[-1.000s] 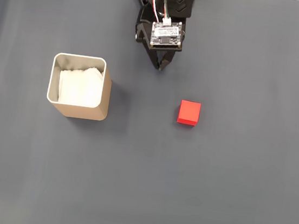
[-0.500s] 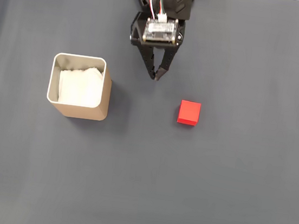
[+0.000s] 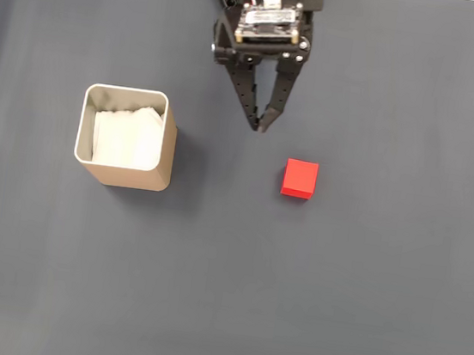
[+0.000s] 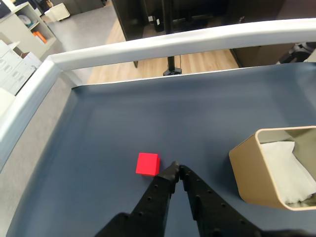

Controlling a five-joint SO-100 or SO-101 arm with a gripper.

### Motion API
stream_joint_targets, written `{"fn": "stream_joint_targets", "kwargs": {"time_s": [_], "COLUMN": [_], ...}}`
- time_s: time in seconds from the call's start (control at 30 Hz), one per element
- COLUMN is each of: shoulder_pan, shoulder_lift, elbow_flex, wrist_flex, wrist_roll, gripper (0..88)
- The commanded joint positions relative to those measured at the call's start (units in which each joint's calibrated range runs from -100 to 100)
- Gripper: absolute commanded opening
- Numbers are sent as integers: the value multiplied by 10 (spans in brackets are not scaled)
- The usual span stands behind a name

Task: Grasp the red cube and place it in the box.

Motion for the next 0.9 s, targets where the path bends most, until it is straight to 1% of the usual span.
{"fn": "stream_joint_targets", "kwargs": {"time_s": [0.0, 0.17, 0.37, 0.87], "shoulder_pan": [-18, -57, -101, -138], "shoulder_lift": [50, 117, 153, 194], "elbow_flex": [-89, -158, -185, -179], "wrist_flex": [59, 152, 198, 201], "wrist_roll": [-3, -14, -27, -43], "gripper": [2, 11, 67, 176]}}
